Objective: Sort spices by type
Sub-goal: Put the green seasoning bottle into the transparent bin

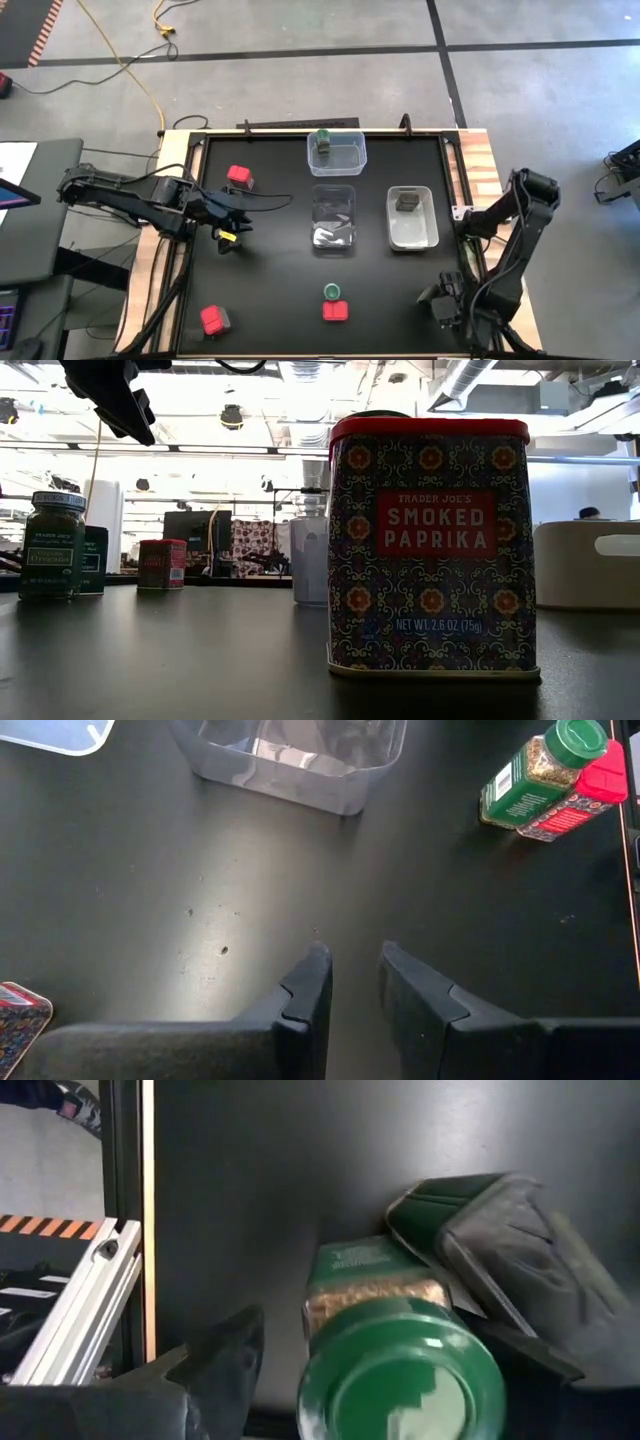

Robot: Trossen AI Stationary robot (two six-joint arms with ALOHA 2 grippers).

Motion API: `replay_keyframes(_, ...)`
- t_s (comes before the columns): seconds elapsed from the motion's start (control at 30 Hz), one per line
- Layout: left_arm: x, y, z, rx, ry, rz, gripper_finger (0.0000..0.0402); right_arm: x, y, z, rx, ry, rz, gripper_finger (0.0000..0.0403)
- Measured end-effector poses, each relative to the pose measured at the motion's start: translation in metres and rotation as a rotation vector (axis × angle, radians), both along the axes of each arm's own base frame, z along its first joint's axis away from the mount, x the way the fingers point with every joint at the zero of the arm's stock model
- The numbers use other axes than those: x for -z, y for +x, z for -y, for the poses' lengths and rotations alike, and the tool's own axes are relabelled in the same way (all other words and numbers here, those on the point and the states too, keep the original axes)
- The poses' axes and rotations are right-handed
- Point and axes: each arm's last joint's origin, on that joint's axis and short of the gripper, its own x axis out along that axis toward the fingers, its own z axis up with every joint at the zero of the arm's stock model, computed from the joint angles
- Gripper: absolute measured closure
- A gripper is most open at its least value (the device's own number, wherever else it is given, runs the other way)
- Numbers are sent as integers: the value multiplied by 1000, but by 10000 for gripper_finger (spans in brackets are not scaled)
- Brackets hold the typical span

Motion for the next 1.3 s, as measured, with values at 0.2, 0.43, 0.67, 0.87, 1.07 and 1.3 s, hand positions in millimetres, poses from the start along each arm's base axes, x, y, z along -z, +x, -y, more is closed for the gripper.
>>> replay_keyframes(0.2,0,0,0,0,0,0,326,12,4,-9,0,-1,-4,92)
replay_keyframes(0.43,0,0,0,0,0,0,326,10,4,-11,3,39,-32,176)
replay_keyframes(0.67,0,0,0,0,0,0,326,-5,12,-15,19,109,-72,185)
replay_keyframes(0.87,0,0,0,0,-1,2,326,-44,32,-12,117,124,-65,185)
replay_keyframes(1.07,0,0,0,4,3,2,326,-88,60,12,202,53,-5,185)
replay_keyframes(1.3,0,0,0,29,27,4,326,-120,110,64,265,-22,125,185)
